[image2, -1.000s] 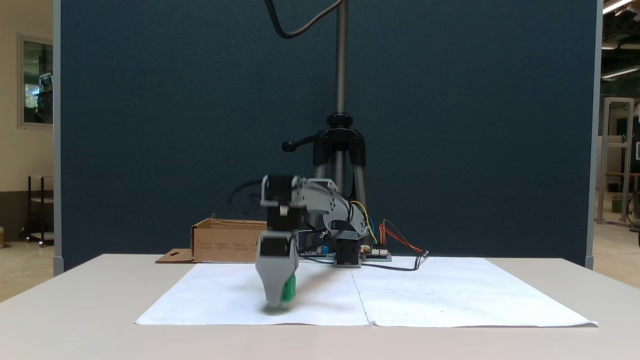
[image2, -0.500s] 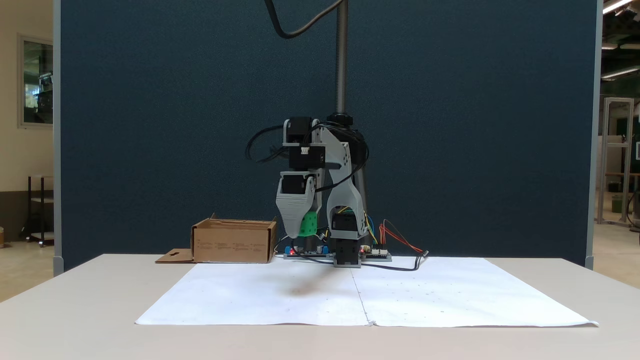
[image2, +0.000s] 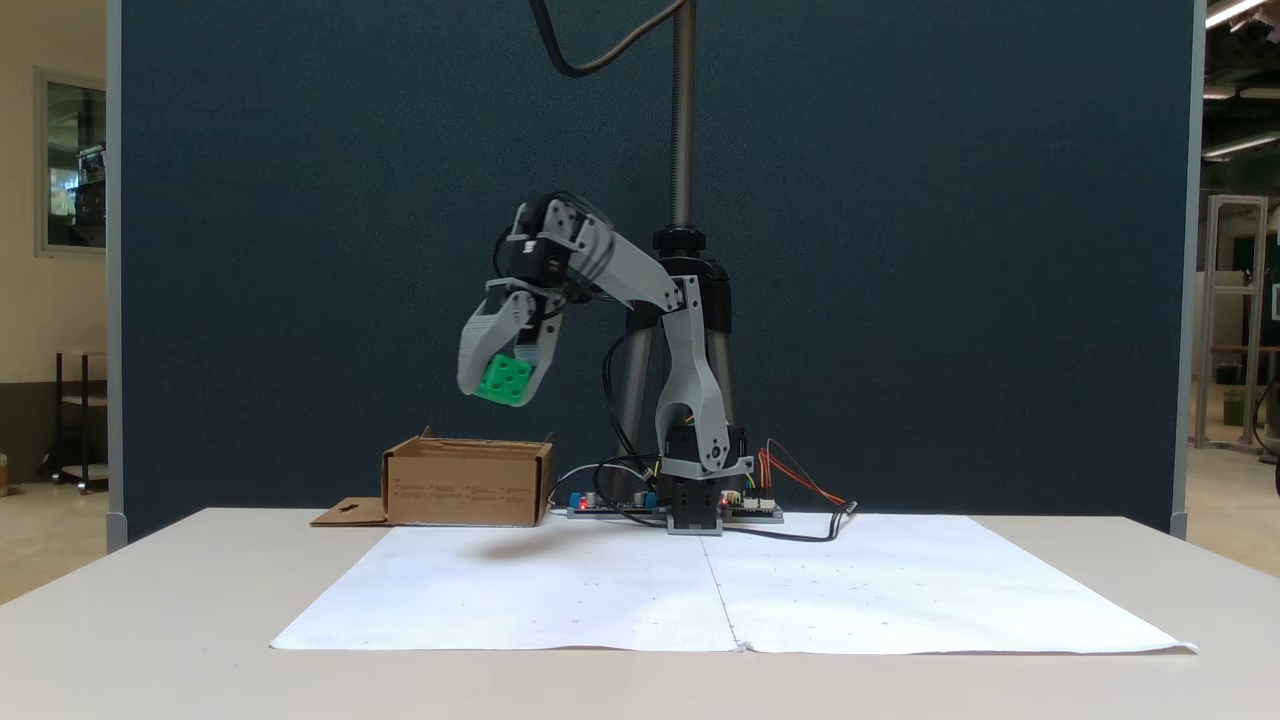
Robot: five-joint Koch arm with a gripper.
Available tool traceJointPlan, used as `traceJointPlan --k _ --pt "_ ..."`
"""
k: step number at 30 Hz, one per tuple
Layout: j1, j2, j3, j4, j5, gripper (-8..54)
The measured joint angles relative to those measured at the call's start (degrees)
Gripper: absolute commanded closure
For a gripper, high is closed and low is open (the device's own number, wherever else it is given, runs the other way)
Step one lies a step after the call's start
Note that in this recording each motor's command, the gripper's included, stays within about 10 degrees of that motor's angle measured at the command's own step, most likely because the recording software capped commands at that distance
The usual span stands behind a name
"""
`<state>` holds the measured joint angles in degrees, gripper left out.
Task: Grasp a green dice and put it in the bin.
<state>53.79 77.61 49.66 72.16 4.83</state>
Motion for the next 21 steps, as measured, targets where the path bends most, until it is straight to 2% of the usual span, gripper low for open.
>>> traceJointPlan --k 7,21 --pt "15.82 2.72 0.0 0.0 -1.85 33.8" --pt "36.91 2.72 0.0 0.88 -17.31 33.8"
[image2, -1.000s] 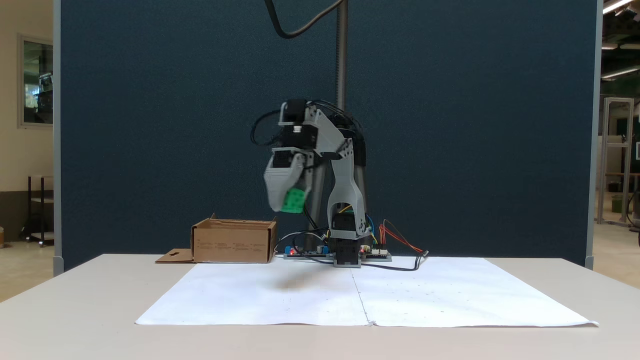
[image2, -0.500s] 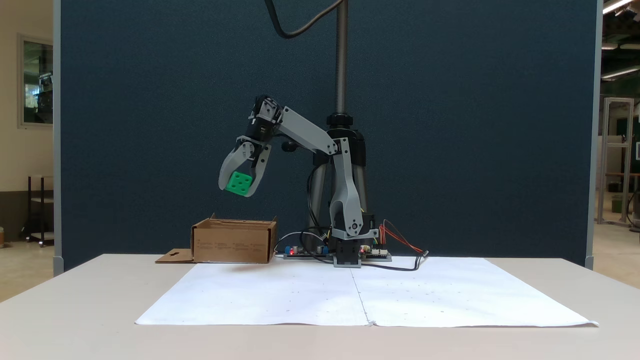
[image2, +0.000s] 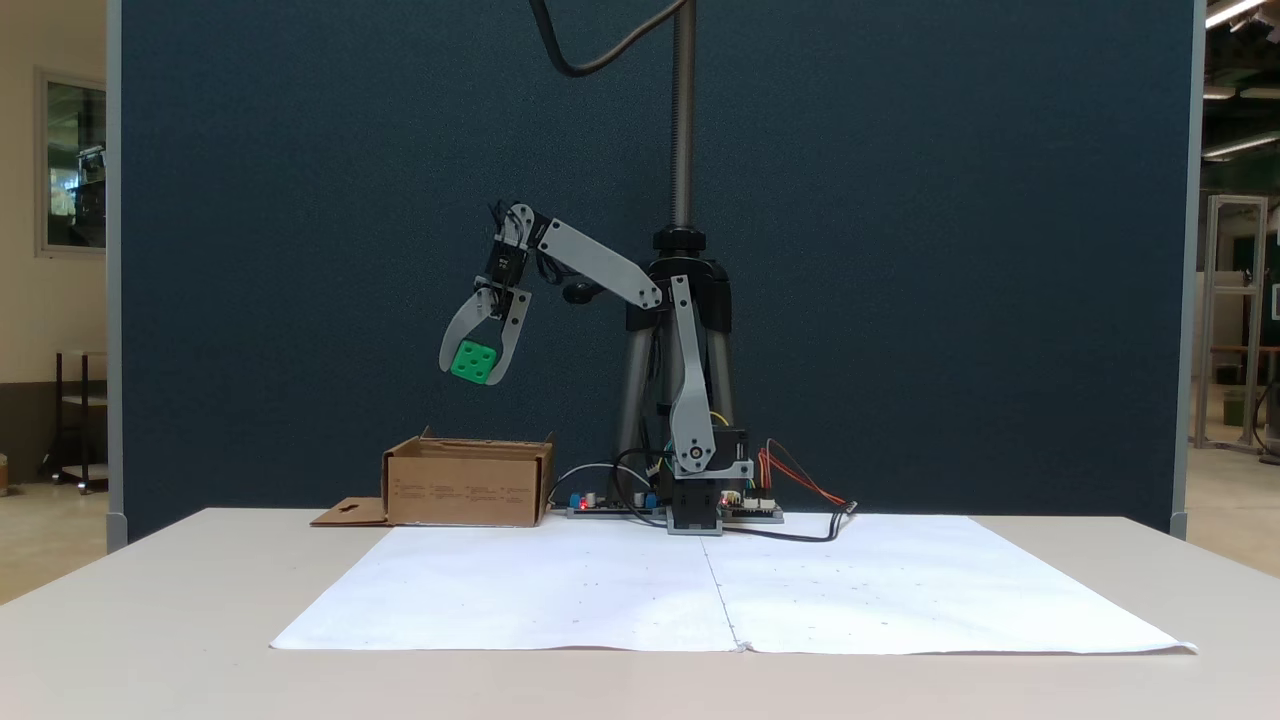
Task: Grasp a green dice and put it in the bin.
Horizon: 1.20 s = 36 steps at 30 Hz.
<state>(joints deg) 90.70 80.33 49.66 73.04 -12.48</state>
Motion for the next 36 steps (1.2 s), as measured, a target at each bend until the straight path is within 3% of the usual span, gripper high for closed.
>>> traceJointPlan --k 25,27,28,31,32,36 --pt "12.83 -13.27 0.0 -3.08 -3.69 33.8" --pt "12.83 -13.27 0.0 -3.08 -3.69 13.5" --pt "12.83 -13.27 0.0 -3.08 -3.69 12.1" --pt "12.83 -13.27 0.0 -3.08 -3.69 0.4" --pt "12.83 -13.27 0.0 -3.08 -3.69 -1.6" --pt "12.83 -13.27 0.0 -3.43 -3.69 -0.1"
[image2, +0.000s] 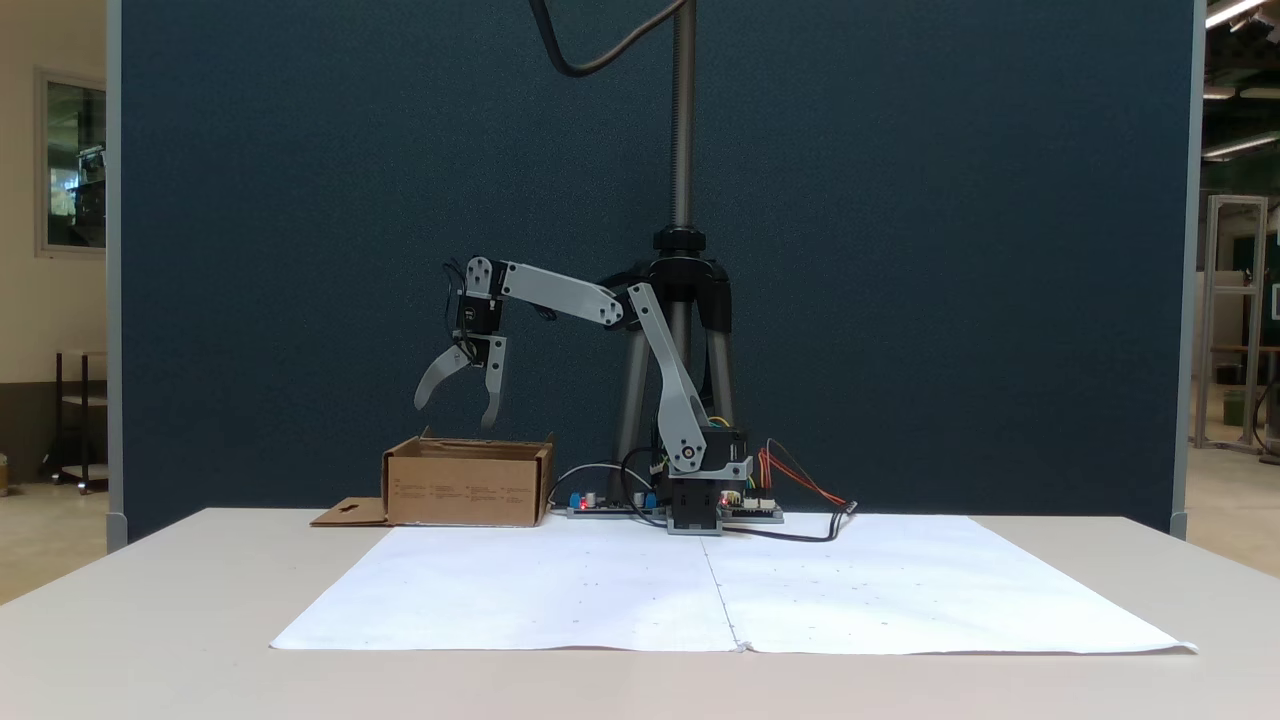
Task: Grasp a green dice and put it in the bin.
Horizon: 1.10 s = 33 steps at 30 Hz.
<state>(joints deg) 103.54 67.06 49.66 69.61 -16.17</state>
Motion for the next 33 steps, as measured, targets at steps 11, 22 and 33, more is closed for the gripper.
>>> traceJointPlan --k 11,22,33 --pt "-0.18 0.0 0.0 0.0 0.0 1.4" --pt "-19.42 7.29 -4.04 -0.09 13.36 2.4" --pt "-51.59 16.26 -4.39 -0.88 19.78 2.5"
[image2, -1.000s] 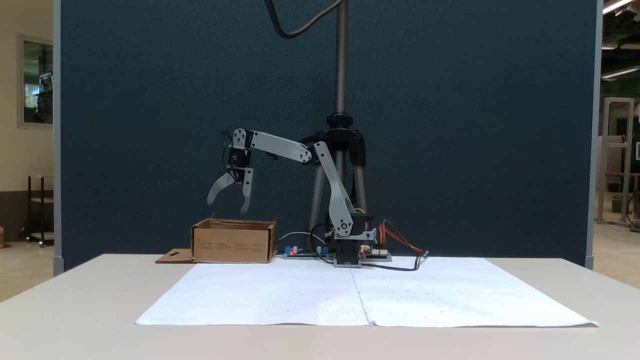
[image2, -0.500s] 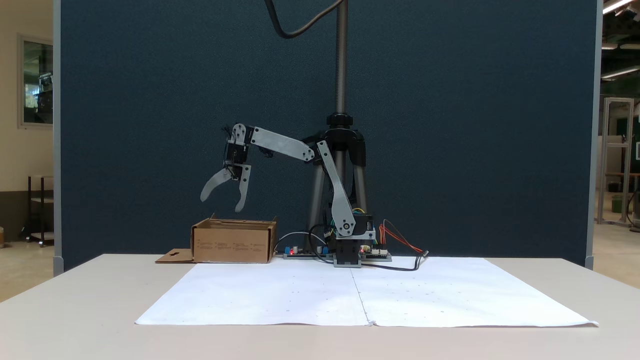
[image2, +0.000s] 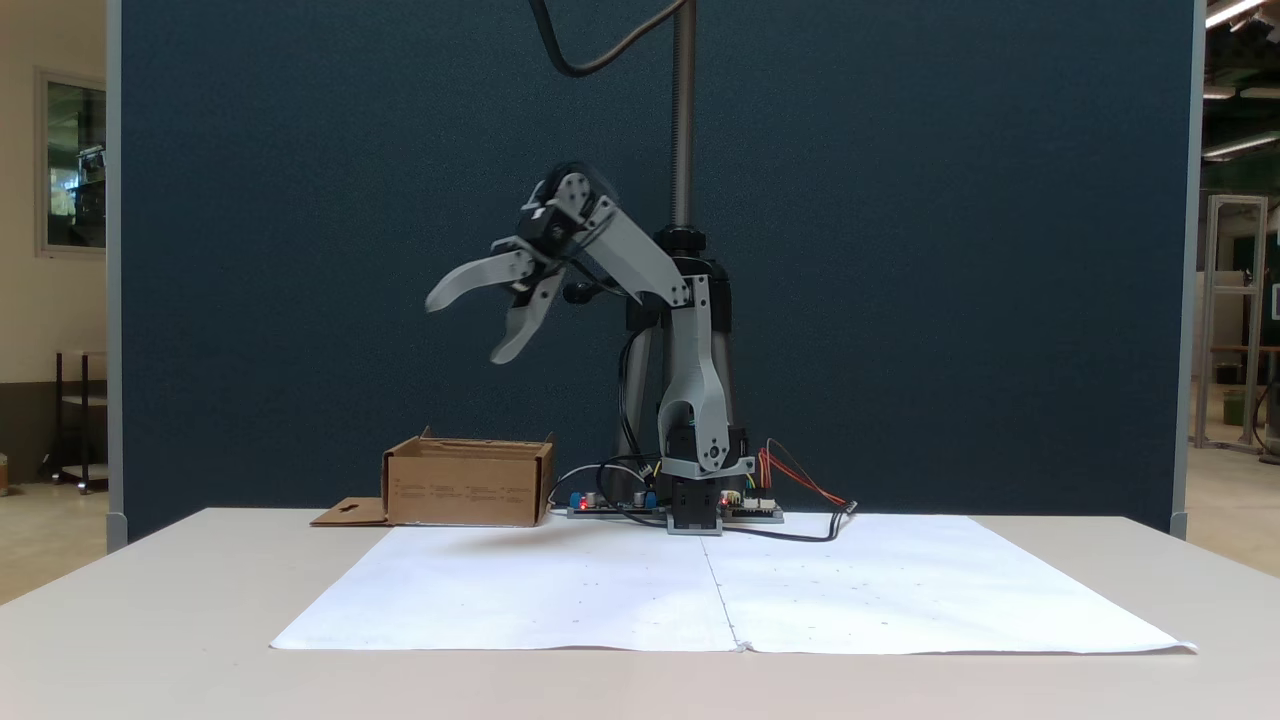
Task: Grasp a green dice and put it in the bin.
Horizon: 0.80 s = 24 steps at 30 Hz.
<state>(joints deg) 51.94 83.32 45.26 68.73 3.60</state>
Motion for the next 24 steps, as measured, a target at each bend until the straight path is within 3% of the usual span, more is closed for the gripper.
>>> traceJointPlan --k 11,24 --pt "-29.18 5.98 2.02 -2.81 0.09 1.8" --pt "-49.92 22.59 63.37 -33.93 0.0 2.5"
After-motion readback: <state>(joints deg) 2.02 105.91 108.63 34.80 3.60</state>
